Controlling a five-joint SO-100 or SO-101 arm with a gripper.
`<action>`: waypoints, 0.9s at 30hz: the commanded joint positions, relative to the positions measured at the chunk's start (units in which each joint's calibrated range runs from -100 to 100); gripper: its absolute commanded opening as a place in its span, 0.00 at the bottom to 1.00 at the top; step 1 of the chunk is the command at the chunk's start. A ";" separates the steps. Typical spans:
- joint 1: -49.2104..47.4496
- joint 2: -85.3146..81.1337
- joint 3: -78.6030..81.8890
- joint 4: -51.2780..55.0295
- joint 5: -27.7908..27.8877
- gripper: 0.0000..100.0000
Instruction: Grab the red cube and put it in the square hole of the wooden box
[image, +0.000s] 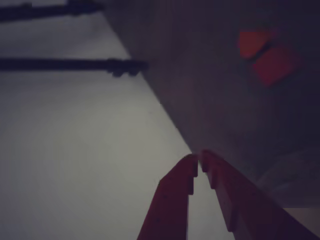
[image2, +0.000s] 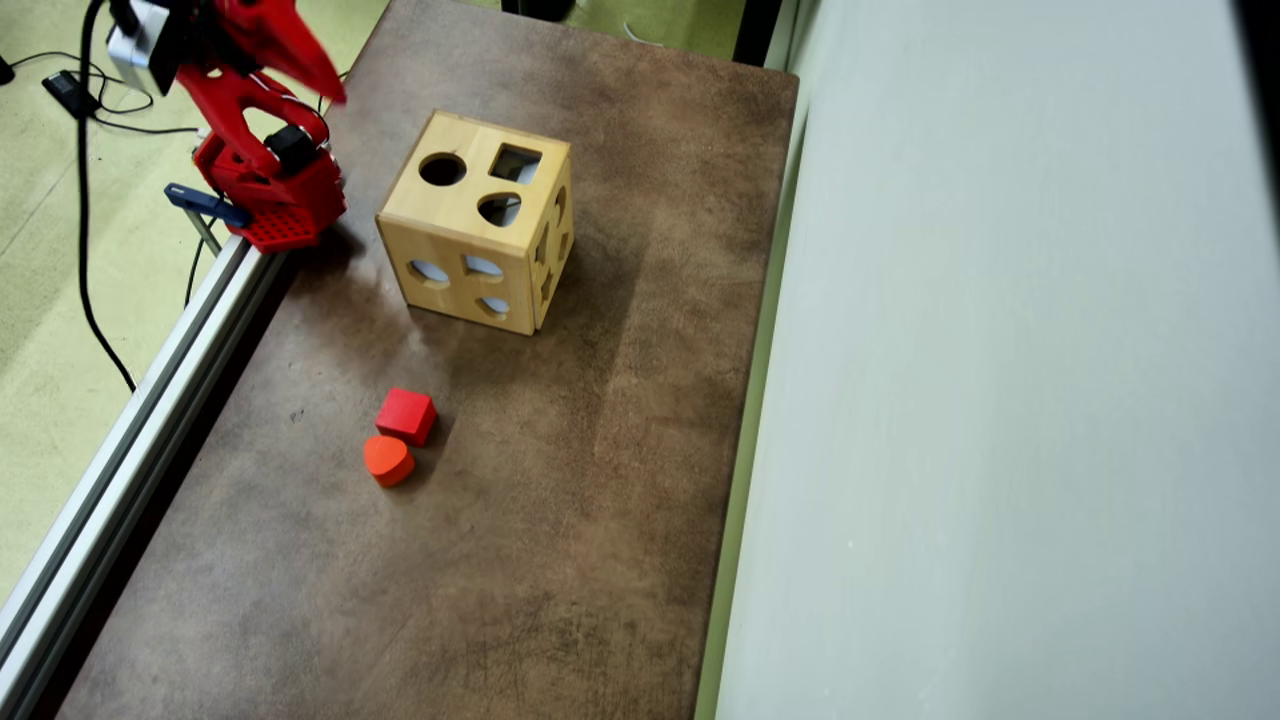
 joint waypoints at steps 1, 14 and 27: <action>9.27 10.65 -2.79 -3.04 1.12 0.02; 7.26 32.98 -2.70 -18.96 19.54 0.02; -5.22 40.80 -2.70 -18.24 22.32 0.02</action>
